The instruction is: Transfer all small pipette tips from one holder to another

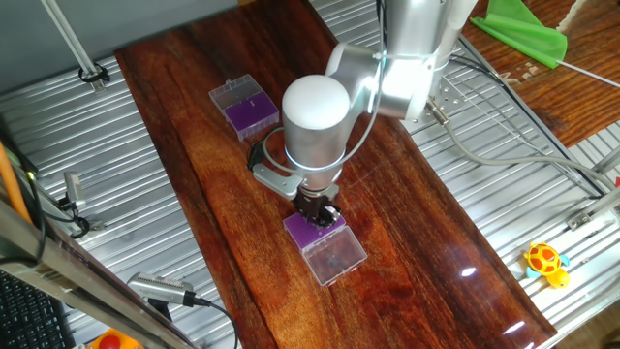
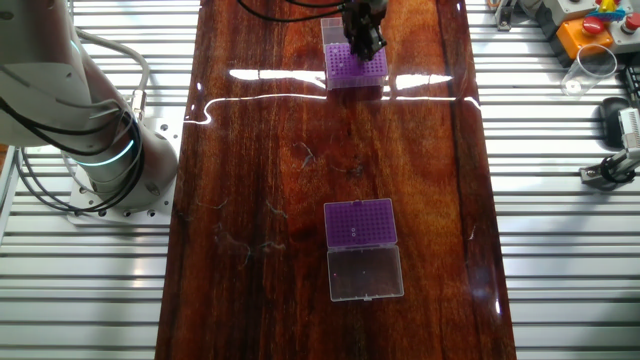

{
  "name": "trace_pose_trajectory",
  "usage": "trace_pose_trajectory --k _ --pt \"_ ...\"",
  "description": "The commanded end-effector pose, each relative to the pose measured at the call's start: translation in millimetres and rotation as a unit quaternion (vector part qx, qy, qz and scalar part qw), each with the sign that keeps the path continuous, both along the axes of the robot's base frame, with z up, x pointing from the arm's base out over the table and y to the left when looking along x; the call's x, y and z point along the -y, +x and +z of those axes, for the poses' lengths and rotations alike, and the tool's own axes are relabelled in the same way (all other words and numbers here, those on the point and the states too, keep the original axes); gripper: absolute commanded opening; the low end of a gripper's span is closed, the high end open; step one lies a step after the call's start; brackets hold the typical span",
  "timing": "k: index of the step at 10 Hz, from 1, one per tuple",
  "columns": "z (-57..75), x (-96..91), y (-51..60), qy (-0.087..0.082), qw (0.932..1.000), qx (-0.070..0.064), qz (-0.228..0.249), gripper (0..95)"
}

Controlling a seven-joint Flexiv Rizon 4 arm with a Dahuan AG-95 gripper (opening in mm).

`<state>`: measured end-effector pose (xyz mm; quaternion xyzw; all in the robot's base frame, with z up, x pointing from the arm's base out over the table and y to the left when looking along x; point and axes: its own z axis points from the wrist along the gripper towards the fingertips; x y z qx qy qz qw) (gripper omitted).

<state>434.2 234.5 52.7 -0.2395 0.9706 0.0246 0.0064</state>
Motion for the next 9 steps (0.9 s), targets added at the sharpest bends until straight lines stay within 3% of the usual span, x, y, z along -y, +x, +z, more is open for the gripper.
trace_pose_trajectory --k 1,4,9 --pt "-1.1 0.3 0.2 -0.003 1.0 0.001 0.001 0.0" --pt "1.4 0.3 0.2 -0.002 1.0 -0.001 0.003 0.0" --pt "33.0 -0.9 -0.8 0.002 1.0 -0.005 0.004 0.0"
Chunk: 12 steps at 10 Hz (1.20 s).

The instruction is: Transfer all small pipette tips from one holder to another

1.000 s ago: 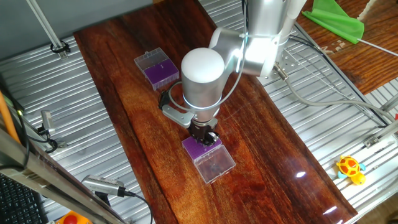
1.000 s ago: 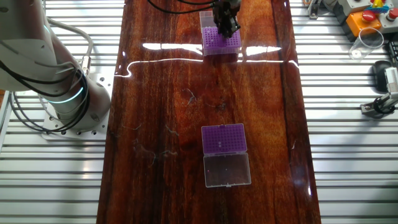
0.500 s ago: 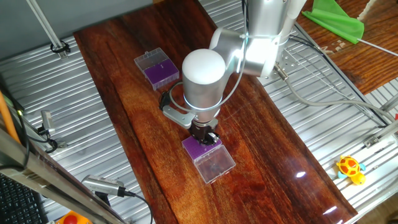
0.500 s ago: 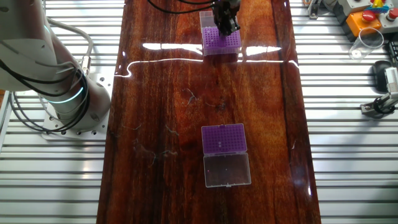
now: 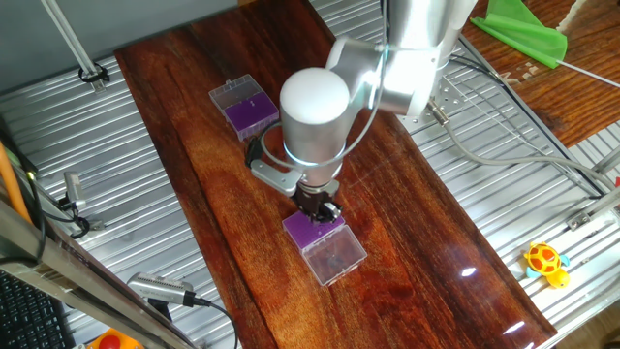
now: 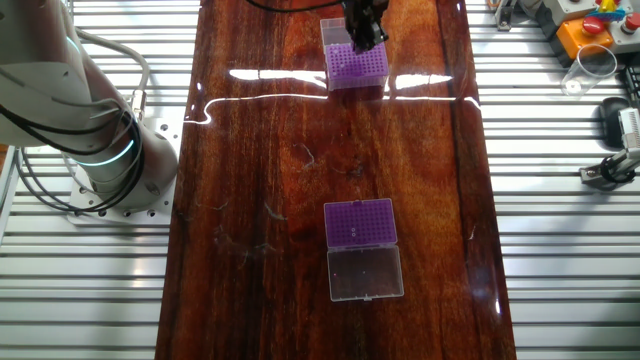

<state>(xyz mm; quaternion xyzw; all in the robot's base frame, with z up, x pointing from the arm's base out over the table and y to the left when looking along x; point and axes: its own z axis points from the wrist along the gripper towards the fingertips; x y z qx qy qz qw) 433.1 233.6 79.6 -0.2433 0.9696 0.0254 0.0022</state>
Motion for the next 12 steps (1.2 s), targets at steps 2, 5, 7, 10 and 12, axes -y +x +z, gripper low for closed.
trace_pose_trajectory --k 2,5,7,10,12 --pt "17.8 0.2 -1.4 0.002 1.0 -0.004 0.001 0.0" --pt "30.4 33.3 -0.7 0.004 0.9995 -0.013 0.03 0.0" --pt "35.0 70.8 -3.0 0.006 0.9982 -0.016 0.057 0.0" --pt "38.9 108.9 -11.8 0.007 0.9967 -0.017 0.08 0.0" --pt "38.9 108.9 -11.8 0.008 0.9977 -0.028 0.06 0.0"
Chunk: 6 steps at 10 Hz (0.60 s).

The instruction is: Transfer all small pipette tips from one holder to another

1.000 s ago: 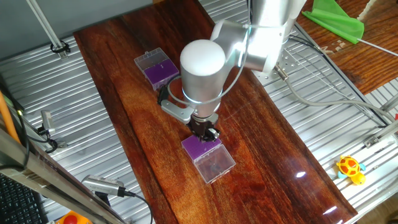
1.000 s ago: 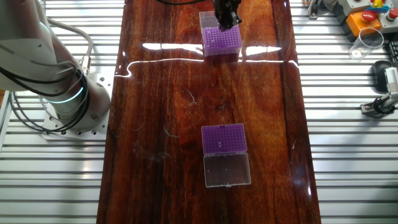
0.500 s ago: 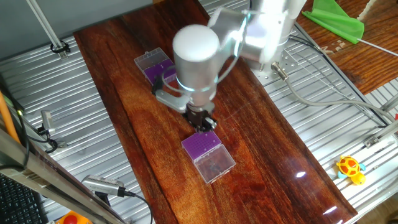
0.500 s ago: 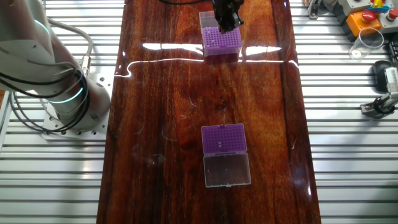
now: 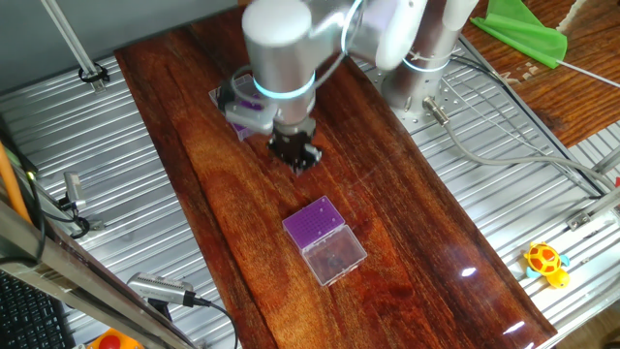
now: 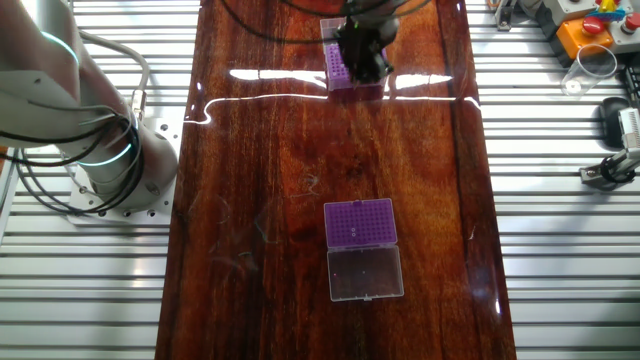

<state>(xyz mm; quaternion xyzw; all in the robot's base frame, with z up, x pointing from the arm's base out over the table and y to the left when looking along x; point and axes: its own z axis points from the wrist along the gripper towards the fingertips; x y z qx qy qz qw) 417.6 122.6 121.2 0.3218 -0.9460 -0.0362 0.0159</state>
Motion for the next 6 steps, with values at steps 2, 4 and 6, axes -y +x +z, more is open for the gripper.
trace_pose_trajectory --k 2,4,6 --pt "-2.7 -2.1 3.7 -0.008 0.9963 -0.005 -0.085 0.0" --pt "-2.7 -2.1 3.7 -0.008 0.9926 0.001 -0.121 0.0" --pt "-2.7 -2.1 3.7 -0.008 0.9917 0.0 -0.129 0.0"
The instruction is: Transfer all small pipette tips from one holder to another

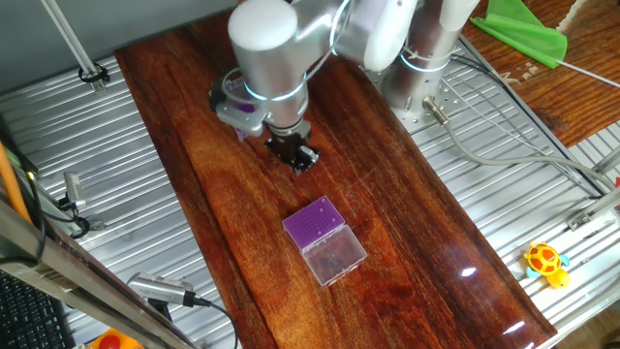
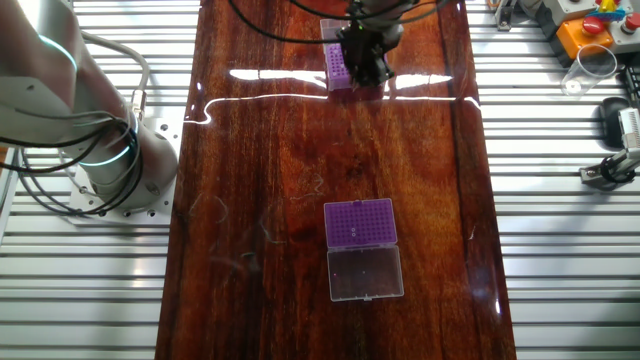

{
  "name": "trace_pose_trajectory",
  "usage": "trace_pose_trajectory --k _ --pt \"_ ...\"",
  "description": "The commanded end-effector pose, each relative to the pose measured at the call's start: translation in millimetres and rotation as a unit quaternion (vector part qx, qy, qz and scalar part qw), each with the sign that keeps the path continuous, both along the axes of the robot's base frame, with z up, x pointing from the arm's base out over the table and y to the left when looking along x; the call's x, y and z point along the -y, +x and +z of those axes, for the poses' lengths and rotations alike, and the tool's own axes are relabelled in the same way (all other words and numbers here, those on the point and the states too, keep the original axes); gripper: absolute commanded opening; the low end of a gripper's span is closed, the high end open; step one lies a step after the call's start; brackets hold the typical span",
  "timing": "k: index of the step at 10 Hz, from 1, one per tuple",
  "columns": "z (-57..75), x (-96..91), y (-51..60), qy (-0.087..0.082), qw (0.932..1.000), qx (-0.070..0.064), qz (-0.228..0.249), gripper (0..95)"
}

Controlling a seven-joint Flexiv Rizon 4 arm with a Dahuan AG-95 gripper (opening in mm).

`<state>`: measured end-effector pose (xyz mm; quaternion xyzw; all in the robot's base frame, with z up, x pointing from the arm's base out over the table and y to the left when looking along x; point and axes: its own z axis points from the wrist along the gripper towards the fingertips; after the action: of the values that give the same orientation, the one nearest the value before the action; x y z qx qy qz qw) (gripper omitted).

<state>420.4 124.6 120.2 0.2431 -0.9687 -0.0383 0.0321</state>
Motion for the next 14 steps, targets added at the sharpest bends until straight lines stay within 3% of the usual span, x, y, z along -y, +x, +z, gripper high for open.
trace_pose_trajectory --k 1,3,6,8,10,11,12,14 --pt "-1.8 -0.1 0.9 -0.006 0.9988 0.016 -0.046 0.0" --pt "-1.4 1.5 0.7 -0.007 0.9988 0.014 -0.047 0.0" --pt "1.1 37.1 -6.8 -0.004 0.9996 0.012 -0.024 0.0" --pt "-2.4 83.6 -10.9 0.0 0.9998 0.016 0.012 0.0" --pt "-0.8 140.7 -3.4 0.006 0.9977 0.017 0.065 0.0" --pt "0.4 156.6 -2.3 0.008 0.9967 0.017 0.079 0.0" --pt "0.8 164.7 -3.7 0.009 0.9963 0.017 0.084 0.0" --pt "0.6 160.9 -7.0 0.006 0.9987 0.013 0.048 0.0"
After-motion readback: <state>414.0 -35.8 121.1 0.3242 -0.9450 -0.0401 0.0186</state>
